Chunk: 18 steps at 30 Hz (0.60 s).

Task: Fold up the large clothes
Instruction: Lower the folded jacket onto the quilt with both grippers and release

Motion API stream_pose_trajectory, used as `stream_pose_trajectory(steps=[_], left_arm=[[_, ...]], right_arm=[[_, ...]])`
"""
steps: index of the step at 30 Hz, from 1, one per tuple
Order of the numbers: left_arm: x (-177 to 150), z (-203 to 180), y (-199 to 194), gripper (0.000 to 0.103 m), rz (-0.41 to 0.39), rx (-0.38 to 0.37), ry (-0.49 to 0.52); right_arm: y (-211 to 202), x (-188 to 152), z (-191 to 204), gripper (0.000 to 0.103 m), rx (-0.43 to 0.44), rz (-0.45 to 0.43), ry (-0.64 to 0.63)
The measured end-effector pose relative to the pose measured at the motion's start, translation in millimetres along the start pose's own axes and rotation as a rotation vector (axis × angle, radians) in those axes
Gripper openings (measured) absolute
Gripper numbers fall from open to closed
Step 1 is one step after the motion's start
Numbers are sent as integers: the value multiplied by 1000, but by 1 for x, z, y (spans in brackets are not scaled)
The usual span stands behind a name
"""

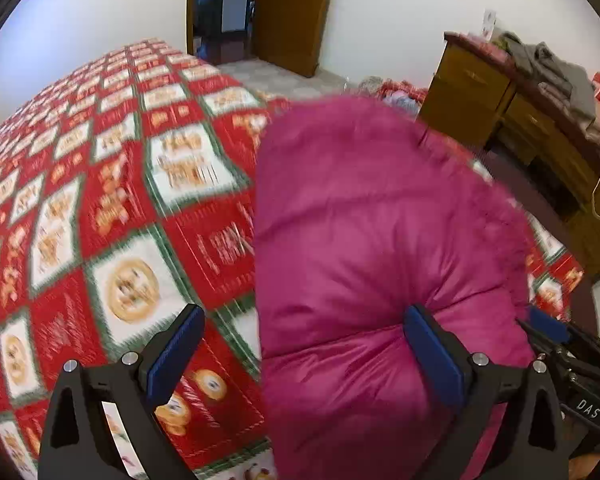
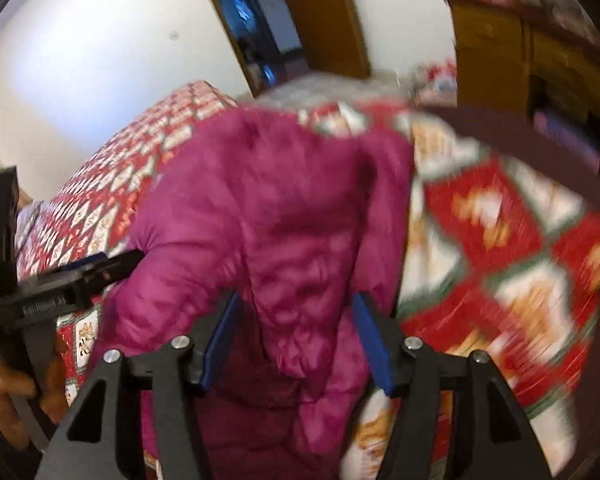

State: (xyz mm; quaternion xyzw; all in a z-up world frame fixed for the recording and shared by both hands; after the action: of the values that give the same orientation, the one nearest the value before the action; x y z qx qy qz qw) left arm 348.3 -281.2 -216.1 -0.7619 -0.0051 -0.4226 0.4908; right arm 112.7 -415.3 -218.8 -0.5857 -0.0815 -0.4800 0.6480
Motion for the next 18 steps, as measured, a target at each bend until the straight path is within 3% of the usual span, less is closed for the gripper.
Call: stream_pose_trajectory(steps=[4,6,13,18], left_arm=[[-5,6,1,101,49,-22,-86],[-5,9,-10,100,52,-22,-67],[-16,10,-82,100,-141,94,86],[-36,-5,-104,100,-186,159,136]], right_arm=[[16,-4,-5,66,-25,-28,42],[12,-3,-4,66,-40,-14,49],[-64,-5,26,64,21,-86,-26],[-99,-32,31,70,-16,-128,-79]])
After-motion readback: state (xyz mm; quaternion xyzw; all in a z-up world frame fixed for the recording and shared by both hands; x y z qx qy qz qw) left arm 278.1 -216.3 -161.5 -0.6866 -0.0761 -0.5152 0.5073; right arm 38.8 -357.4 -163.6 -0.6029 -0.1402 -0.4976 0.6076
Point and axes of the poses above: each gripper's, at about its wrist camera, not at the fingertips, and y roughly the way its jaws point, z to its left, x to its top, the point moved 9 cm from there along y, roughly the way its jaws point, and after that the axes turned 7 degrees about -z, right-handed, at the moved point
